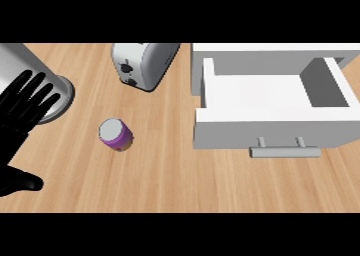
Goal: Pick up the can, place it into the drawer and close the drawer
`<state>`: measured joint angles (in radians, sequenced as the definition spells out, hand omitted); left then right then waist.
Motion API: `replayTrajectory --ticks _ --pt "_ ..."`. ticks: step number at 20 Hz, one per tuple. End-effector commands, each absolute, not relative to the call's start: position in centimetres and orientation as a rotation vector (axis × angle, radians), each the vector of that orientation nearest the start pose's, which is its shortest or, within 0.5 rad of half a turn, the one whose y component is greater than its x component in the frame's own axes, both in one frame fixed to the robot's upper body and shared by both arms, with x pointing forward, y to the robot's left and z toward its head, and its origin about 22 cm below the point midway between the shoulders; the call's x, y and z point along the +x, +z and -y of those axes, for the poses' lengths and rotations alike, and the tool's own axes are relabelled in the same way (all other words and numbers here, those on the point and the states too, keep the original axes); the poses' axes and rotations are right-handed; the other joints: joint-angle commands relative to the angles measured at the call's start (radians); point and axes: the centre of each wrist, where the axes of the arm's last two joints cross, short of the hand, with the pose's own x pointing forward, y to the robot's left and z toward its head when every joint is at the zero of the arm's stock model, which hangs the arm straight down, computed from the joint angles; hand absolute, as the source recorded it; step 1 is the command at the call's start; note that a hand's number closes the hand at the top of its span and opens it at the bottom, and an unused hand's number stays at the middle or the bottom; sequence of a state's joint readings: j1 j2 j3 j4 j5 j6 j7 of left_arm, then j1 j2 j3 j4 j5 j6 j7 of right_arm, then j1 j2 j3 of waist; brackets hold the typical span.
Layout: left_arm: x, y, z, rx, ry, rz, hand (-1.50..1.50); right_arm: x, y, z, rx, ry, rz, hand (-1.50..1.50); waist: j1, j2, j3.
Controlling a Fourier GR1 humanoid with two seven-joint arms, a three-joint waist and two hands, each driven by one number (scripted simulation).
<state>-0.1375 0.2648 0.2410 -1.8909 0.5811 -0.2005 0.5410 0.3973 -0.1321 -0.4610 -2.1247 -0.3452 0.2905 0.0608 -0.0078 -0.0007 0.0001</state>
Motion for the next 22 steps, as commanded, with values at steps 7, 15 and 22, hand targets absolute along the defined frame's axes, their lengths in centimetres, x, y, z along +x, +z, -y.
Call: replayTrajectory --ticks 7,15,22 --pt "27.2 7.7 -28.8 -0.321 -0.019 1.484 -1.50 9.6 8.3 37.0 -0.199 -0.092 1.795 -1.50 -0.002 0.001 0.000" --pt "28.4 5.3 -27.4 -0.261 -0.056 1.484 -1.50 8.1 8.9 37.3 -0.190 -0.105 1.786 -1.50 -0.001 0.001 0.000" --pt "28.1 2.1 -27.5 -0.202 -0.012 1.459 -1.50 9.0 9.4 37.2 -0.187 -0.096 1.781 -1.50 0.003 0.000 0.000"
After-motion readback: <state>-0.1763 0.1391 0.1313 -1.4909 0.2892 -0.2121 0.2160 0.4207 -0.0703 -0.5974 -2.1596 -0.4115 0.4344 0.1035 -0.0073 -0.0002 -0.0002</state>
